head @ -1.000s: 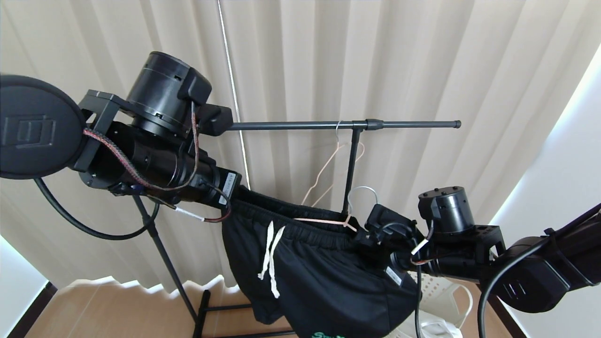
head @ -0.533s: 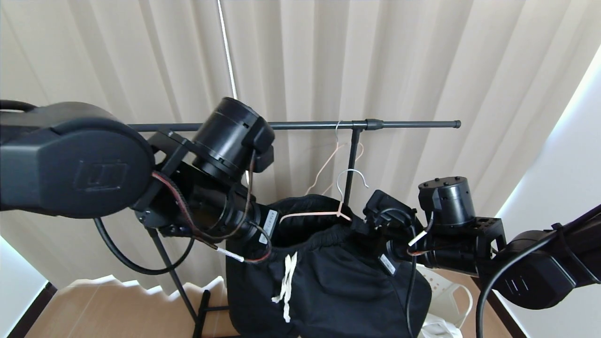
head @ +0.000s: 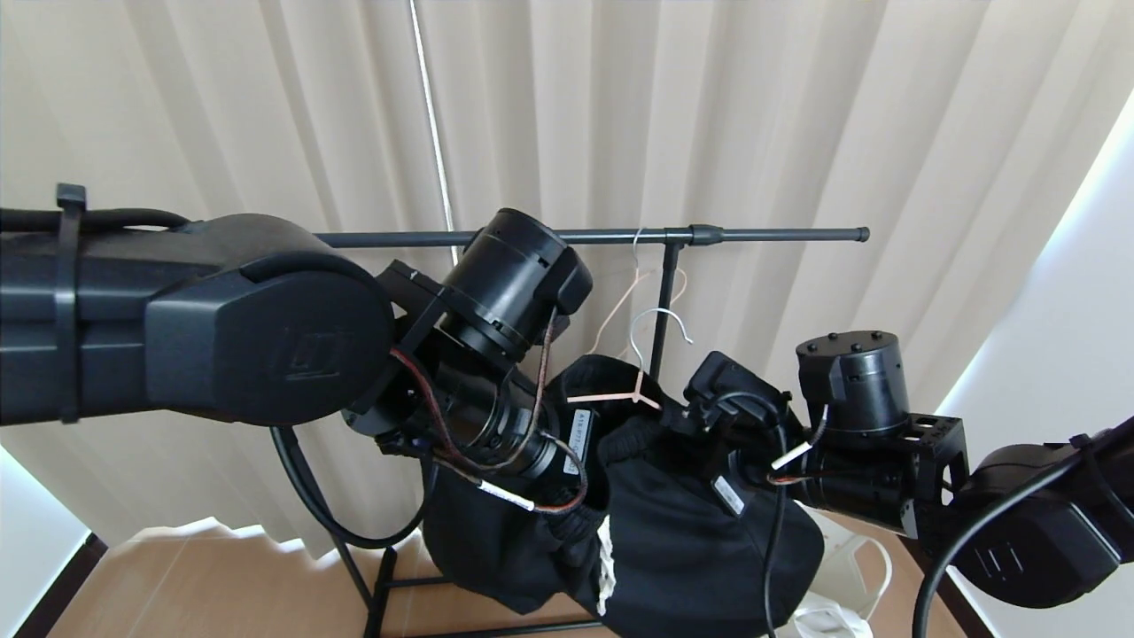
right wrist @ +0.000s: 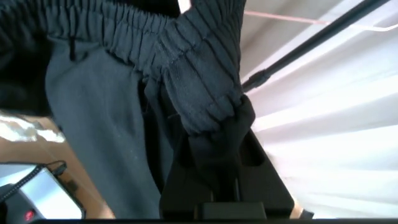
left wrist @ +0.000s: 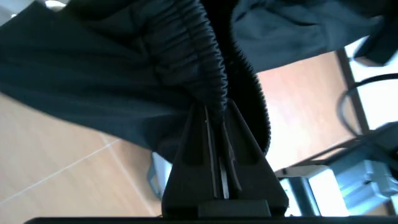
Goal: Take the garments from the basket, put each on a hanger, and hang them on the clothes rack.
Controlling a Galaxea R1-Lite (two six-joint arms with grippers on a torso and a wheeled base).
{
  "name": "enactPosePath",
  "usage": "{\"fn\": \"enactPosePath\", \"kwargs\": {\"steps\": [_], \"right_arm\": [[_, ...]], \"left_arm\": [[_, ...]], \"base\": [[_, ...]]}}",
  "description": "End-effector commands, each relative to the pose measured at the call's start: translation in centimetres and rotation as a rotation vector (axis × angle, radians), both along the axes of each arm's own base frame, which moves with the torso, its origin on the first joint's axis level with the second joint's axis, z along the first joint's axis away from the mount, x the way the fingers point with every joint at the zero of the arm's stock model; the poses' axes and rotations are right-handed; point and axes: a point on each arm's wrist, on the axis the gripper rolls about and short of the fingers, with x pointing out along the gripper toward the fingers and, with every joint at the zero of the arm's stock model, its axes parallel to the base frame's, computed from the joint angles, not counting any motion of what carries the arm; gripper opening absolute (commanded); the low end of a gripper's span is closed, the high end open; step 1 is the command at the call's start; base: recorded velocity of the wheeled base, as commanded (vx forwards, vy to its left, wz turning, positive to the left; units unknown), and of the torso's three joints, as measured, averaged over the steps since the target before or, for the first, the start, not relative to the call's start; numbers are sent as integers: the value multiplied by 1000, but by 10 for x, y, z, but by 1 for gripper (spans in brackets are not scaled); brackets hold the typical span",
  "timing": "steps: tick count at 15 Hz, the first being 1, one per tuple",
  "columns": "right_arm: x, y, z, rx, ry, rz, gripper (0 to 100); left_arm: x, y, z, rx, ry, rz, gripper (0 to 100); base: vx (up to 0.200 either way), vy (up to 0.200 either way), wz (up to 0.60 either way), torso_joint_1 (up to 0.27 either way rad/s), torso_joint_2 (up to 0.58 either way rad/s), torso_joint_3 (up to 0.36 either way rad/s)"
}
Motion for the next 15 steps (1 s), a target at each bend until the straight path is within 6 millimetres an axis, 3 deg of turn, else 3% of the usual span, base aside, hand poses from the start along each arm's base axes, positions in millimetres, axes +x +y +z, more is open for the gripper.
{"fn": "enactPosePath", "kwargs": {"steps": [1,4,7,10,15], "right_arm": [[3,4,-10,-4,3,7,0],[6,6,-13,6,-8,6,0],[6,6,-8,41,-48,14,0],[5,3,-3,87,-115,12,0],[1,3,-1,120,-171,20,0]], "left_arm": [[-1,1,8,-23,-17,-1,0],[-5,5,13,-31,-29,-3,0],[-6,7,-3,17,-9,-2,0],[9,8,-23,63,-55,76,0],[17,2,-39,17,-153,109,0]], "base": [[0,0,0,0,0,0],[0,0,0,0,0,0],[0,0,0,0,0,0],[0,0,0,0,0,0],[0,0,0,0,0,0]]}}
